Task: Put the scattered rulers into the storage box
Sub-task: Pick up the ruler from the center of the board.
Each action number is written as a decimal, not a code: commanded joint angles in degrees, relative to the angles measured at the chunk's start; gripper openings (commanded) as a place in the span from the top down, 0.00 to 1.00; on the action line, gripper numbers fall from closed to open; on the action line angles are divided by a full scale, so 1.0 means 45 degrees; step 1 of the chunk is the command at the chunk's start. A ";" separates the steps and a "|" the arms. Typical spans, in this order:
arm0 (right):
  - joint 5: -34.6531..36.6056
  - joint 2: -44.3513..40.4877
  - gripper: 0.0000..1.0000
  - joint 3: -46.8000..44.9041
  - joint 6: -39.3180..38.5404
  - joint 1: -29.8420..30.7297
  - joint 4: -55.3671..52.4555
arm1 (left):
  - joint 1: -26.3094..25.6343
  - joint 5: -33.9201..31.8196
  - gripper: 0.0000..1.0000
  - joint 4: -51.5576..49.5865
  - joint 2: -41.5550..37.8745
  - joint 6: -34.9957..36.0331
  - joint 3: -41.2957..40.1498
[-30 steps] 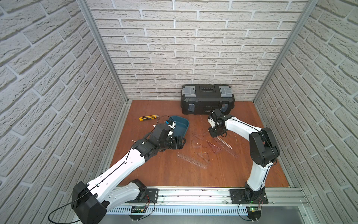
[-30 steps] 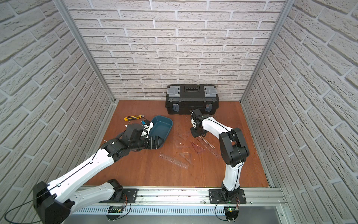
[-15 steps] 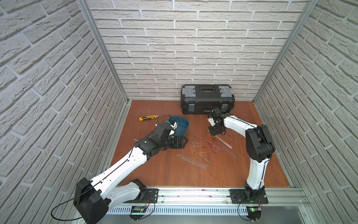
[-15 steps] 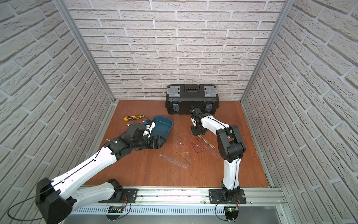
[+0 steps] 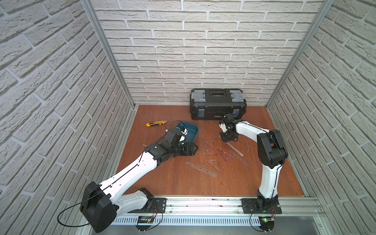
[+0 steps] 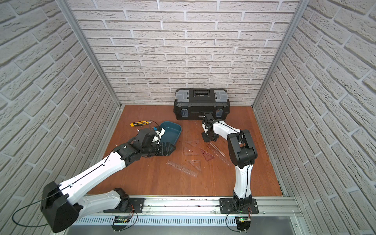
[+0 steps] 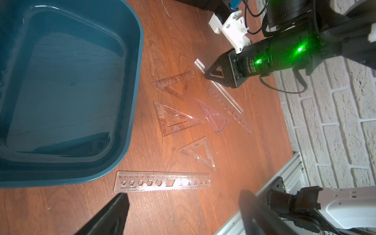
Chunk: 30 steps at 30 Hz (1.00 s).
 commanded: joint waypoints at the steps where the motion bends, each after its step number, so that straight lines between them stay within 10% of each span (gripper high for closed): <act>1: -0.0084 -0.0097 0.74 0.0001 -0.0102 0.0023 0.0139 | -0.0062 0.0132 0.10 0.0534 0.0041 -0.0051 0.0303; 30: 0.0618 -0.0183 0.97 0.1354 -0.0178 0.0370 -0.0551 | -0.0062 -0.0666 0.09 -0.0814 -0.2000 -0.0286 -0.0012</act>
